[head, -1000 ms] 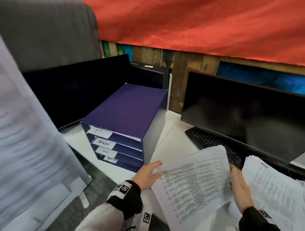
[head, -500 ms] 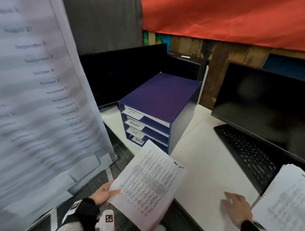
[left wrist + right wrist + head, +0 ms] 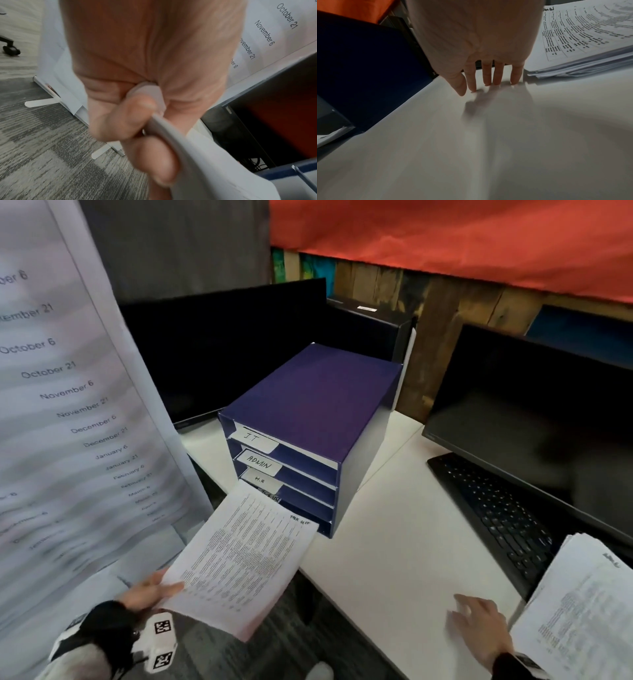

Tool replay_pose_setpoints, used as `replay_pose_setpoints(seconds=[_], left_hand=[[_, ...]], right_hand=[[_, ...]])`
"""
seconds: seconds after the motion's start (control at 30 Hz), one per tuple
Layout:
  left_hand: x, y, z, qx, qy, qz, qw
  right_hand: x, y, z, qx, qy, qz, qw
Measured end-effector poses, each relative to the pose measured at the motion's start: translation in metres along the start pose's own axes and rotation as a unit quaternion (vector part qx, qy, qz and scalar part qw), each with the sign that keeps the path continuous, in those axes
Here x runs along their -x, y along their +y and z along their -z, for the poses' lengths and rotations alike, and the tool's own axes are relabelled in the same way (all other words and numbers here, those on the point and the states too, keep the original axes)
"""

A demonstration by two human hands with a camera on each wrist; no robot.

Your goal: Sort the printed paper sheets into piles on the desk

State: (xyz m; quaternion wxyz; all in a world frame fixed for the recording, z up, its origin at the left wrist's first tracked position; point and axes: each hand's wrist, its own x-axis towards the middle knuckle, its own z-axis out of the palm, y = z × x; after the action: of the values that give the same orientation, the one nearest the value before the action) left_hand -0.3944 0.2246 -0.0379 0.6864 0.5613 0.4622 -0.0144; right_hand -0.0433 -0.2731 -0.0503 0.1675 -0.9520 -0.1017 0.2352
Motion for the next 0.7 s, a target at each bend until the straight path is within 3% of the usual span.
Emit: replay_pose_setpoints(seconds=[0.13, 0.37, 0.6, 0.7], left_hand=[[-0.018, 0.02, 0.005, 0.003, 0.001, -0.006, 1.0], [-0.054, 0.054, -0.052, -0.04, -0.013, -0.023, 0.999], [-0.106, 0.118, -0.117, 0.024, 0.099, -0.074, 0.992], [-0.121, 0.134, -0.135, 0.111, 0.175, -0.035, 0.978]], right_hand=[[0.001, -0.004, 0.002, -0.007, 0.008, -0.016, 1.0], [-0.004, -0.012, 0.005, -0.036, 0.021, -0.038, 0.998], [-0.006, -0.013, -0.001, -0.046, 0.045, -0.052, 0.997], [-0.007, -0.013, -0.002, -0.036, 0.05, -0.057, 0.996]])
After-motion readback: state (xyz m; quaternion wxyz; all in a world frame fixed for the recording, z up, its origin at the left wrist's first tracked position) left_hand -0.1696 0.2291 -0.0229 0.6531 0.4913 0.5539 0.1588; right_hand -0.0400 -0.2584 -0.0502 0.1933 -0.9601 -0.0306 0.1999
